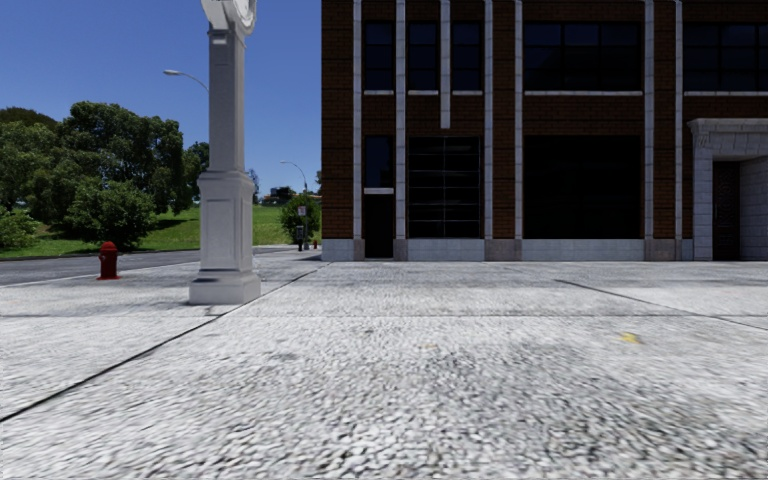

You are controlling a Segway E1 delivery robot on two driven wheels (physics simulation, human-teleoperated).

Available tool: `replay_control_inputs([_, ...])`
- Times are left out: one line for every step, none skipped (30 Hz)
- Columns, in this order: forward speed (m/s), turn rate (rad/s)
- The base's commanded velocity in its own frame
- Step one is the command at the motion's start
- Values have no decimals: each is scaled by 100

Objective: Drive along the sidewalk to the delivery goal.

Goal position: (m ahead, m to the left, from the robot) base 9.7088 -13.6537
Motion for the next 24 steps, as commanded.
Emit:
replay_control_inputs([127, -1])
replay_control_inputs([127, -1])
replay_control_inputs([127, -1])
replay_control_inputs([127, -1])
replay_control_inputs([127, -1])
replay_control_inputs([127, -1])
replay_control_inputs([127, -1])
replay_control_inputs([127, -1])
replay_control_inputs([127, -1])
replay_control_inputs([127, -1])
replay_control_inputs([127, -1])
replay_control_inputs([127, -1])
replay_control_inputs([127, -1])
replay_control_inputs([127, -1])
replay_control_inputs([127, -1])
replay_control_inputs([127, -1])
replay_control_inputs([127, -1])
replay_control_inputs([127, -1])
replay_control_inputs([127, -1])
replay_control_inputs([127, -1])
replay_control_inputs([127, -1])
replay_control_inputs([127, -1])
replay_control_inputs([127, -1])
replay_control_inputs([127, -1])
